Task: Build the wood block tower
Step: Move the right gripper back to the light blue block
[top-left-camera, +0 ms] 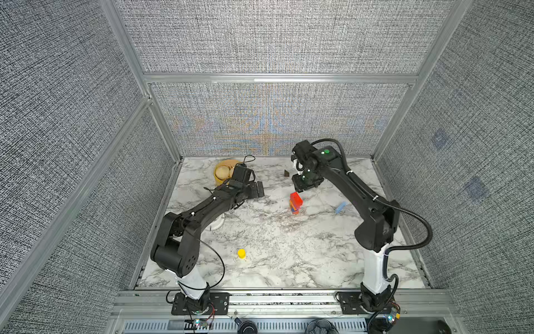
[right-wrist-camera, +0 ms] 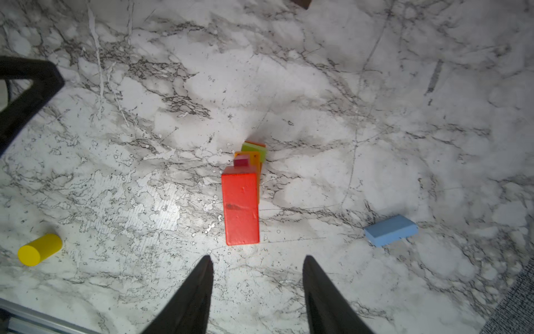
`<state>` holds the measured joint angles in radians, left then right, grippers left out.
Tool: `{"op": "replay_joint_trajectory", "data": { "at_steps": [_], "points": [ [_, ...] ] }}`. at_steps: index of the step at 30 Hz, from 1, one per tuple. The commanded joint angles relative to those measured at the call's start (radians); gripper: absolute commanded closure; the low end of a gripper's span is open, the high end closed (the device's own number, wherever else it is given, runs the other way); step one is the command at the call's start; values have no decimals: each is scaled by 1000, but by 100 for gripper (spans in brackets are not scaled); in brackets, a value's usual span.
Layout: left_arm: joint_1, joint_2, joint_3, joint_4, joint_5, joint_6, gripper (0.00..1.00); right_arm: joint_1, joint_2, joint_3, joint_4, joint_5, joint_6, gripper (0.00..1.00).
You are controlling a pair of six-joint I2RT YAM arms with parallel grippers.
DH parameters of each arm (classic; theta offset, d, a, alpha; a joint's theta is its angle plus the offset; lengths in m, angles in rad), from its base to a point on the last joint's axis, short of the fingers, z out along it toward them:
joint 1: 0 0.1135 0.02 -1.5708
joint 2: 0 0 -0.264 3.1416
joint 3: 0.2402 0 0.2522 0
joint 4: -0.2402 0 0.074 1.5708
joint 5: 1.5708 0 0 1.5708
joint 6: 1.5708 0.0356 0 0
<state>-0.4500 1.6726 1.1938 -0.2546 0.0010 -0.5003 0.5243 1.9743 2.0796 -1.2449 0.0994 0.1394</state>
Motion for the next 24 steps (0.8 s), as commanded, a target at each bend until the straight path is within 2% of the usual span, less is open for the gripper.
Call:
{"op": "replay_joint_trajectory", "data": {
  "at_steps": [1, 6, 13, 17, 24],
  "points": [
    [2, -23, 22, -59, 11, 27, 1, -47, -94, -99, 72, 33, 82, 50],
    [2, -49, 21, -79, 61, 44, 1, -183, -303, -418, 232, -13, 158, 50],
    [-2, -60, -32, -35, 109, 9, 1, -373, -462, -752, 417, -96, 197, 45],
    [-11, -50, -59, -19, 114, -6, 1, -458, -472, -852, 491, -141, 207, 45],
    [-13, -30, -92, 17, 122, -30, 1, -505, -415, -927, 612, -150, 234, 44]
  ]
}}
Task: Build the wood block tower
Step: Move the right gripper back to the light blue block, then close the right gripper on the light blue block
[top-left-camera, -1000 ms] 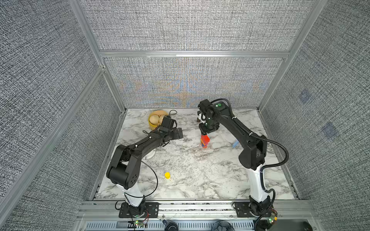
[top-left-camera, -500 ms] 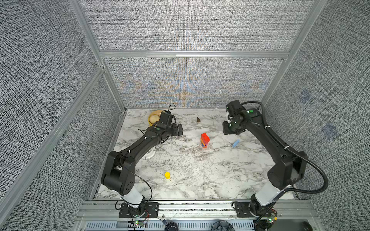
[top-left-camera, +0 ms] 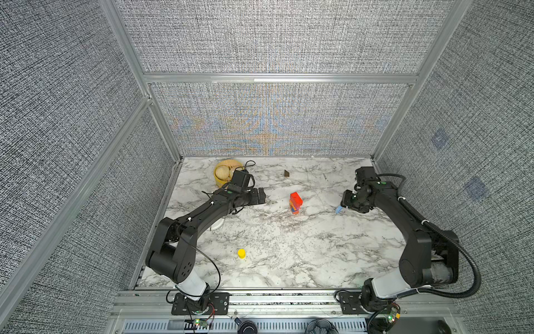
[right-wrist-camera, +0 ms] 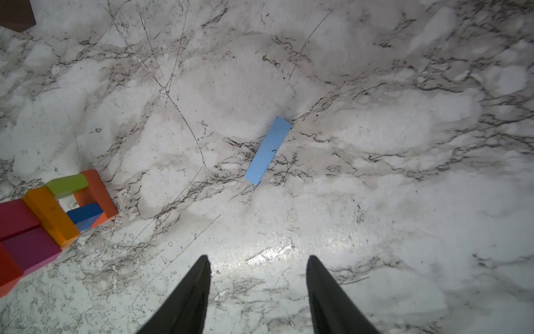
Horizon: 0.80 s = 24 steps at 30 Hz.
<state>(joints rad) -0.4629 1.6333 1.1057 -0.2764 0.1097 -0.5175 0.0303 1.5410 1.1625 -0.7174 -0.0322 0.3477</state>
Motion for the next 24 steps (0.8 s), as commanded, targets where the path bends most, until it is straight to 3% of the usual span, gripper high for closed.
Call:
{"op": "replay_joint_trajectory", "data": {
  "at_steps": [1, 11, 24],
  "points": [
    [1, 15, -6, 42, 16, -16, 1, -13, 34, -10, 97, -24, 27, 44],
    [2, 75, 2, 73, 33, -24, 1, -17, 207, 41, 145, -31, 30, 45],
    [12, 80, 2, 100, 40, -24, 1, -16, 340, 108, 138, -14, 10, 57]
  ]
}}
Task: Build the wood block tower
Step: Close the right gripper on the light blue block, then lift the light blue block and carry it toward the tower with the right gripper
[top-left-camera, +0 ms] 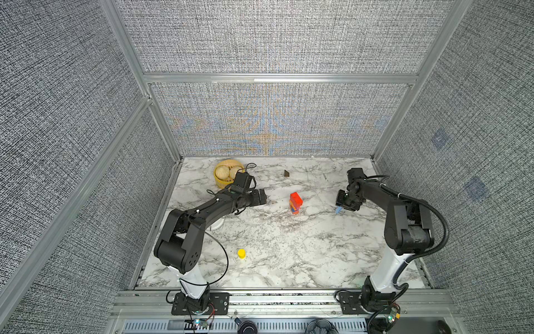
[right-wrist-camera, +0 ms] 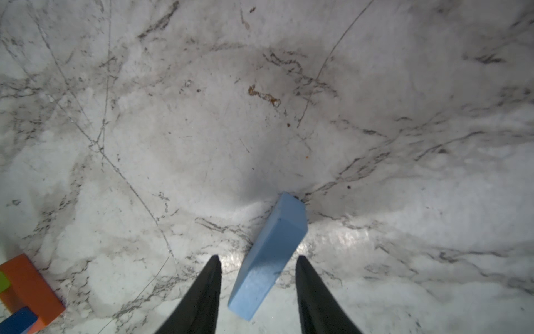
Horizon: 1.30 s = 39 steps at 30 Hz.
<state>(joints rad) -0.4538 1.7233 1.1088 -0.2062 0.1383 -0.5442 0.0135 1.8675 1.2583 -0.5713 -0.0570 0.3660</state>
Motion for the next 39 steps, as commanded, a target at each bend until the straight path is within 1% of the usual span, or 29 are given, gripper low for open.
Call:
{"op": "replay_joint_trajectory", "data": {
  "at_steps": [1, 4, 10, 13, 16, 19, 24, 30, 32, 35, 39],
  "points": [
    [3, -14, -1, 31, 13, 2, 1, 1, 19, 14, -7, 9, -9, 58],
    [3, -25, -6, 36, 16, 0, 1, 0, 36, 21, -5, -4, -9, 65],
    [4, -39, -18, 48, 25, -6, 1, 3, 27, 13, -5, -18, -17, 82],
    [3, -44, -26, 55, 33, -11, 1, 3, 8, -4, 0, -39, -20, 87],
    [4, -50, -33, 61, 41, -17, 1, 6, -18, -40, 36, -121, -20, 89],
    [6, -59, -49, 70, 45, -23, 1, 30, -33, -78, 92, -232, -26, 90],
    [7, -71, -72, 78, 49, -30, 1, 92, 7, -68, 106, -305, -47, 88],
    [9, -89, -95, 79, 47, -33, 1, 96, 45, -76, 143, -419, -54, 84],
    [9, -90, -93, 77, 44, -33, 1, 95, 56, -67, 119, -411, -64, 81],
    [10, -88, -89, 76, 49, -33, 1, 93, 55, -73, 109, -397, -69, 74],
    [9, -89, -82, 69, 50, -27, 1, 91, 36, -79, 89, -343, -81, 67]
  ]
}}
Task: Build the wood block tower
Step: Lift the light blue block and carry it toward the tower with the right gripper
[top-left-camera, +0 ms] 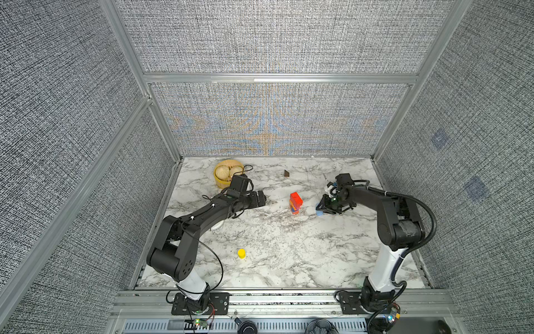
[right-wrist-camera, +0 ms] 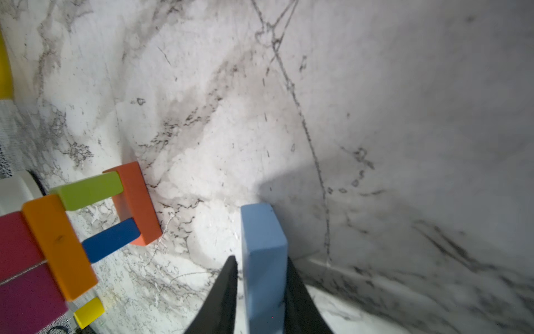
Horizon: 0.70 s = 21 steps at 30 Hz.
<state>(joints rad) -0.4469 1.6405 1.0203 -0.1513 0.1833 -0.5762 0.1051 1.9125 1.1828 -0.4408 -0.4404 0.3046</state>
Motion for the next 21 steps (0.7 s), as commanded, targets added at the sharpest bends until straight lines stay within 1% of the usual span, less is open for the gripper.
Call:
{"op": "replay_joint_trajectory", "data": {
  "at_steps": [1, 10, 16, 19, 21],
  "points": [
    [3, -8, 7, 12, 6, 7, 1, -2, -13, -4, -48, 55, -23, 66],
    [2, -5, 8, 10, 3, 15, 1, -5, -47, 30, -143, 197, -47, 55],
    [6, -6, 44, -43, -19, 25, 1, -4, -136, 49, -212, 342, -48, 54],
    [7, -16, 74, -73, -35, 42, 1, 6, -174, 76, -253, 368, -51, 52],
    [7, -5, 107, -110, -50, 56, 1, 27, -171, 115, -296, 393, -60, 51]
  ]
}}
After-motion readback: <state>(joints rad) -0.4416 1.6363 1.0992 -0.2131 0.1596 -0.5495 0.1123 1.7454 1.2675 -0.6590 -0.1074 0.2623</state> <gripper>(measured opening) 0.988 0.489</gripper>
